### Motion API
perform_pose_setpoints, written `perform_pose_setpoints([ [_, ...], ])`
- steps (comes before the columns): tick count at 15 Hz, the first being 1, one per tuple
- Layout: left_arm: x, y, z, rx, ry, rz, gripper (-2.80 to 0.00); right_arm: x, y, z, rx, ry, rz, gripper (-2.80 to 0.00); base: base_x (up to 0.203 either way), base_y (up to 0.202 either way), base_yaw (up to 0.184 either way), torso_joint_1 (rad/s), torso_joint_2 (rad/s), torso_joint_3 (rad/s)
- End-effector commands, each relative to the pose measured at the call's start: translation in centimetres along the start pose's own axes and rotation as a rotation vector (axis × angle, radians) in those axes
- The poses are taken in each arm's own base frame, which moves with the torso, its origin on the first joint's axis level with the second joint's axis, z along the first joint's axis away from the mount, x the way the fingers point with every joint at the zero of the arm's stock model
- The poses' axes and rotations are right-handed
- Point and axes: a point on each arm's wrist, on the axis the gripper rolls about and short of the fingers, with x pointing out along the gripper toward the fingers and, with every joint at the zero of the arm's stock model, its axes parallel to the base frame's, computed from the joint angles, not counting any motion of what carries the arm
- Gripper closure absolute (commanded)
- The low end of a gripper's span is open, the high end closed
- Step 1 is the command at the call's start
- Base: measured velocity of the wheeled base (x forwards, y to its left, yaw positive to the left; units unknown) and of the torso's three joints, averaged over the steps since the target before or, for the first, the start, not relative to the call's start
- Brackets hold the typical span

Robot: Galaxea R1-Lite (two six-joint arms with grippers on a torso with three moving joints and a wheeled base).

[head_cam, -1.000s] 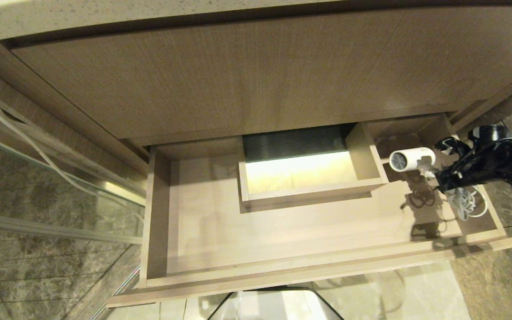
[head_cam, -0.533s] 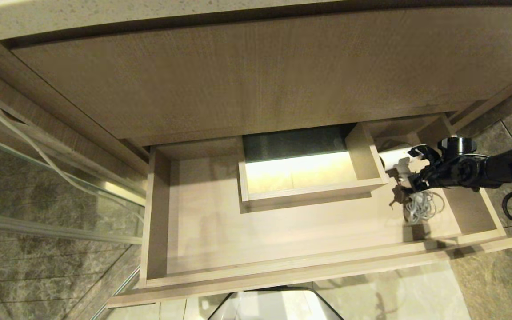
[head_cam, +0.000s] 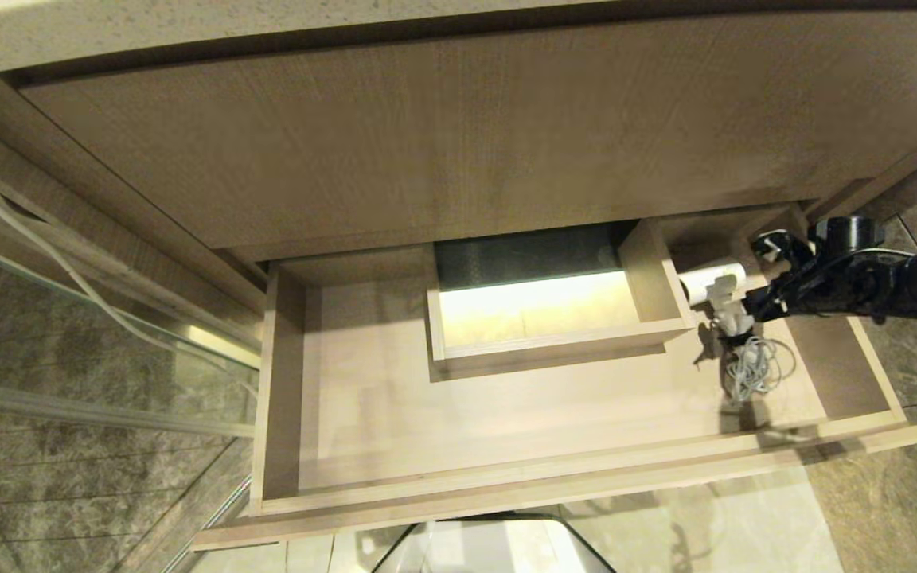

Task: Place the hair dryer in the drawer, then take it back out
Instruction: Put it into the drawer, then close the drawer

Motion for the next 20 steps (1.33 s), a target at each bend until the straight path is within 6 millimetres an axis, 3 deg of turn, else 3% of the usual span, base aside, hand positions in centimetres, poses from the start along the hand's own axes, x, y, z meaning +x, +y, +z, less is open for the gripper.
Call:
perform_pose_setpoints([
  [1,0.0,0.0,0.0,0.0,-0.002,-0.002,0.0,-9.7,-0.9,6.0,-0.011,-0.165,-0.065,0.0,0.0,0.0,0.0,0.0,0.0,0.0],
  [2,0.0,0.0,0.0,0.0,-0.002,-0.002,0.0,-13.5,-0.5,6.5,-0.007,-0.186,-0.071,0.0,0.0,0.0,0.0,0.0,0.0,0.0],
  [6,0.0,0.0,0.0,0.0,0.001,-0.002,0.0,-23.4,2.4,3.5,0.012,-0.126,-0.055,0.0,0.0,0.0,0.0,0.0,0.0,0.0],
  [8,0.0,0.0,0.0,0.0,0.001,-0.002,0.0,-25.1,3.5,1.6,0.021,-0.056,-0.042,0.0,0.0,0.0,0.0,0.0,0.0,0.0],
  [10,0.0,0.0,0.0,0.0,-0.002,-0.002,0.0,-25.6,3.8,0.8,0.022,-0.013,-0.05,0.0,0.0,0.0,0.0,0.0,0.0,0.0],
  [11,0.0,0.0,0.0,0.0,-0.002,-0.002,0.0,-26.3,4.6,-0.8,0.025,0.053,-0.048,0.0,0.0,0.0,0.0,0.0,0.0,0.0],
  [14,0.0,0.0,0.0,0.0,0.0,-0.002,0.0,-26.0,8.4,-9.9,0.045,0.369,0.034,0.0,0.0,0.0,0.0,0.0,0.0,0.0],
  [16,0.0,0.0,0.0,0.0,0.001,0.0,0.0,-23.9,9.5,-13.4,0.022,0.485,0.051,0.0,0.0,0.0,0.0,0.0,0.0,0.0],
  [20,0.0,0.0,0.0,0.0,0.0,0.0,0.0,-18.5,9.4,-15.6,-0.032,0.586,0.059,0.0,0.0,0.0,0.0,0.0,0.0,0.0],
])
